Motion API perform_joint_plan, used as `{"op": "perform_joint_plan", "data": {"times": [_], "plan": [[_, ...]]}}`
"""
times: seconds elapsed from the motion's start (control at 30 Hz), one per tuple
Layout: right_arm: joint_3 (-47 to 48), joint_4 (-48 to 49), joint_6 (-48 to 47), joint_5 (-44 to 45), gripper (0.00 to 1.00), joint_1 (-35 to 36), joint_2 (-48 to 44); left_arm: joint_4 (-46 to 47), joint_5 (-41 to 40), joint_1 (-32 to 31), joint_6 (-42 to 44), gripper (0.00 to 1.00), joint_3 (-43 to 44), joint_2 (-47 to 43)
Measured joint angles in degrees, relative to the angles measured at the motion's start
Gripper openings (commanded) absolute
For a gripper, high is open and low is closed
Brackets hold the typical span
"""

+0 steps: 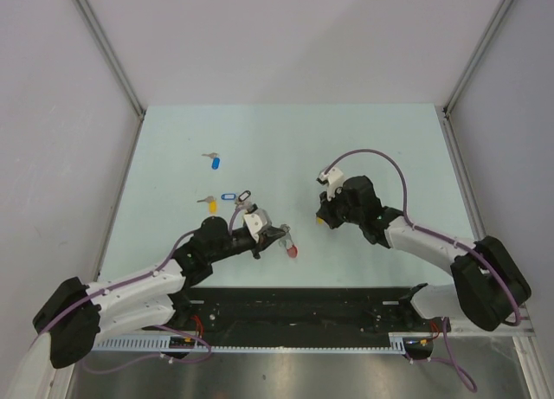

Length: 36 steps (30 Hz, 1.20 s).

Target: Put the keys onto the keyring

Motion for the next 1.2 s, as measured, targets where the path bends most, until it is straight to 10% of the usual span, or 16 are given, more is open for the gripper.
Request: {"op": "perform_joint_plan", "data": {"times": [0.7, 1.2], "plan": [[18.8, -31.3, -8.3, -17.2, 0.0, 9.0, -10.1, 6.7, 3.5, 1.0, 6.1, 0.0, -5.1, -4.9], [24.7, -33.9, -8.7, -23.9, 0.0, 13.2, -2.1, 6.7, 5.7, 1.1, 8.6, 0.01, -7.0, -7.3]]}}
